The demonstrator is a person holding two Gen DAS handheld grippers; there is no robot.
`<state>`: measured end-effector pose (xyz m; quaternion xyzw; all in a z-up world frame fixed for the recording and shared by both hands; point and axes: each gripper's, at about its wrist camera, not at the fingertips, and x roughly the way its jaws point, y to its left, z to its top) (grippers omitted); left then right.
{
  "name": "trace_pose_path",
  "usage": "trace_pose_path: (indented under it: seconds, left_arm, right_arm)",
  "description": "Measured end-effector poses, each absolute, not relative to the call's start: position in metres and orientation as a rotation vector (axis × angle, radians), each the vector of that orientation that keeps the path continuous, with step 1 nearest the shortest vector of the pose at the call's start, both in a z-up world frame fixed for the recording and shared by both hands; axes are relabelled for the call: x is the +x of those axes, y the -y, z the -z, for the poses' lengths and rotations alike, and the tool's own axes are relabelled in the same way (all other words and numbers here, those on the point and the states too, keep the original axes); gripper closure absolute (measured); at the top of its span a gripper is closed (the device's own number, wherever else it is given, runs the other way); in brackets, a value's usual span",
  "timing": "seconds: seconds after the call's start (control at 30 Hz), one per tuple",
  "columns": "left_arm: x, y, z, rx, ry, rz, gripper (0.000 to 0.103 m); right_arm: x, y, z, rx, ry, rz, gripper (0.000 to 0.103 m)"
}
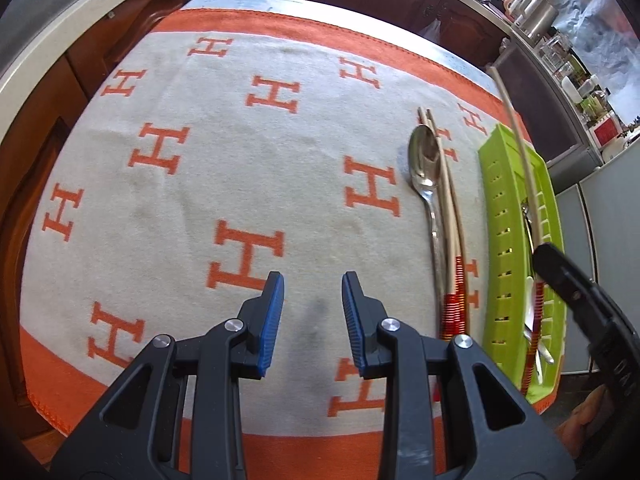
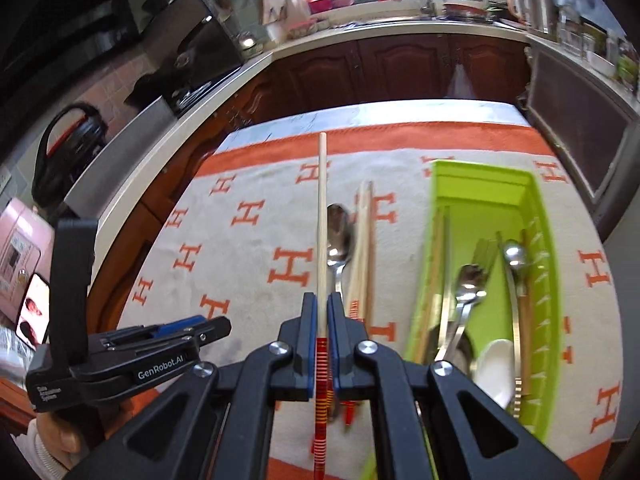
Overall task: Organize utensils
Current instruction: 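Grasp a red-striped wooden chopstick with the right gripper and lift it, then grasp a red-striped chopstick with the left gripper while the right gripper carries its chopstick over the tray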
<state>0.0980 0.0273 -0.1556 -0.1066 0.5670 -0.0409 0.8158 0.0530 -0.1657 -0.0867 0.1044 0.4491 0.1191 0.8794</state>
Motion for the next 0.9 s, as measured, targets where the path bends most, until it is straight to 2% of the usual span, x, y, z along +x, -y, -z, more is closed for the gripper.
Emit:
trace_pose_path:
  seconds: [0.33,0.67,0.9]
  left_arm:
    - [0.113,0.017,0.148,-0.239,-1.205,0.238,0.076]
    - [0.109,0.083,0.158,-0.039,-1.195,0.295,0.076]
    - [0.111,0.092,0.173,0.029,-1.223,0.235,0.076]
  right_arm:
    - [0.047,0.229,0.097,0.254,-0.934,-0.071,0.098]
    - [0.035,0.246,0.114,0.263,-0.94,-0.057,0.098]
    - [0.032,0.251,0.116,0.284,-0.93,-0.081,0.098]
